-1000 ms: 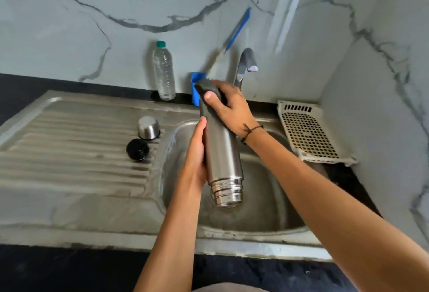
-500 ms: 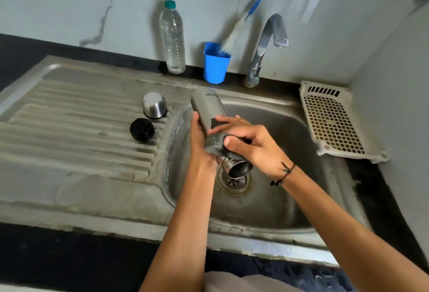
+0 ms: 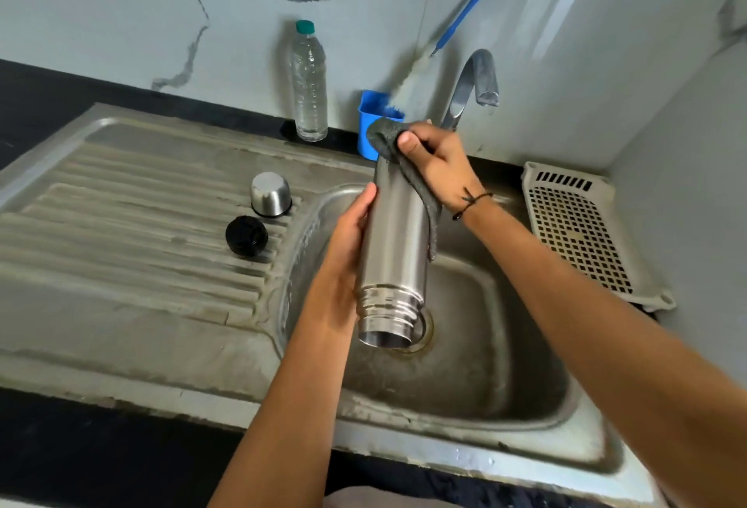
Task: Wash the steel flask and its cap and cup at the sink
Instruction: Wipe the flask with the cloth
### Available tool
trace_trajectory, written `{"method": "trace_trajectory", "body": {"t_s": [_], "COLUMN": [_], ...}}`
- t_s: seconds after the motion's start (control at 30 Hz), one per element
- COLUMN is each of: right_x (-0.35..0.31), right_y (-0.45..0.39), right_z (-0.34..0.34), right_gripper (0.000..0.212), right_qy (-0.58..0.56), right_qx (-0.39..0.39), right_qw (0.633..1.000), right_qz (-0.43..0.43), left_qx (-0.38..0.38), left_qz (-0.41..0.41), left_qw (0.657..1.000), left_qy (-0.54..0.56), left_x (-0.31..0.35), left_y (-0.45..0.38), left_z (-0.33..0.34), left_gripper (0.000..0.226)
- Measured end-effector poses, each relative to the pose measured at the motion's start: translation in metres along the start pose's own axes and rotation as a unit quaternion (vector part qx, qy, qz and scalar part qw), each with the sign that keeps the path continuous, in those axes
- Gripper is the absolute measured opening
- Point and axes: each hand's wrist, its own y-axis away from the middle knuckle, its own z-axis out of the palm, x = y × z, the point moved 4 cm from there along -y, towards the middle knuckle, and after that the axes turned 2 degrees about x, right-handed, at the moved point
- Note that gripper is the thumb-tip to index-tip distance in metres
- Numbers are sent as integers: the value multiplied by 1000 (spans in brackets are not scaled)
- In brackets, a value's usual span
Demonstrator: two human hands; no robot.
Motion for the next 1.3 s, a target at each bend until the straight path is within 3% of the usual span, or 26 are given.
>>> {"method": "trace_trajectory", "body": {"t_s": [0.1, 0.2, 0.27, 0.37, 0.4, 0.5, 0.57, 0.6, 0.7, 0.8, 0.9, 1.03, 1.2, 1.3], "right_x": [0, -12, -24, -36, -37, -27, -19, -16, -20, -21, -11, -20, -39, -43], "right_y": [20, 60, 89, 123, 129, 123, 103, 89, 46, 26, 29, 73, 115, 125], "right_z": [12, 20, 24, 26, 25, 17, 6, -1, -20, -16, 5, 27, 35, 27], "right_gripper": [41, 45, 35, 49, 54, 62, 87, 85, 45, 25, 26, 34, 27, 34], "right_qy": [18, 9, -9, 1, -15, -238, -295, -280, -185, -76, 3, -41, -67, -187], "right_qx": [-5, -38, -65, -56, -54, -6, 68, 99, 142, 95, 24, -27, -39, 5], "right_qw": [999, 997, 994, 993, 993, 971, 949, 952, 971, 992, 997, 993, 994, 982], "right_qz": [-32, -69, -83, -108, -104, 31, 86, 81, 56, -15, -72, -103, -80, 2], "left_qx": [45, 19, 24, -15, 9, 47, 57, 40, 10, -28, 17, 47, 115, 123], "left_qz": [12, 33, 42, -6, -20, -27, -30, -35, -33, -33, 12, 61, 50, 35], "left_qw": [999, 996, 989, 985, 987, 988, 988, 990, 998, 999, 1000, 996, 992, 992], "left_qy": [25, 86, 140, 171, 161, 144, 138, 131, 51, 32, 8, 48, 17, -4], "left_x": [-6, -25, -34, -33, -32, -29, -25, -24, -24, -15, -9, -24, -55, -52], "left_y": [3, 16, 16, 9, 7, -10, -7, -2, 13, 16, 12, 24, 28, 24], "left_z": [-5, -2, -7, -3, -6, -15, -15, -13, -8, 3, 1, -14, -39, -29], "left_gripper": [48, 39, 15, 45, 50, 52, 52, 56, 68, 59, 56, 48, 30, 36]}}
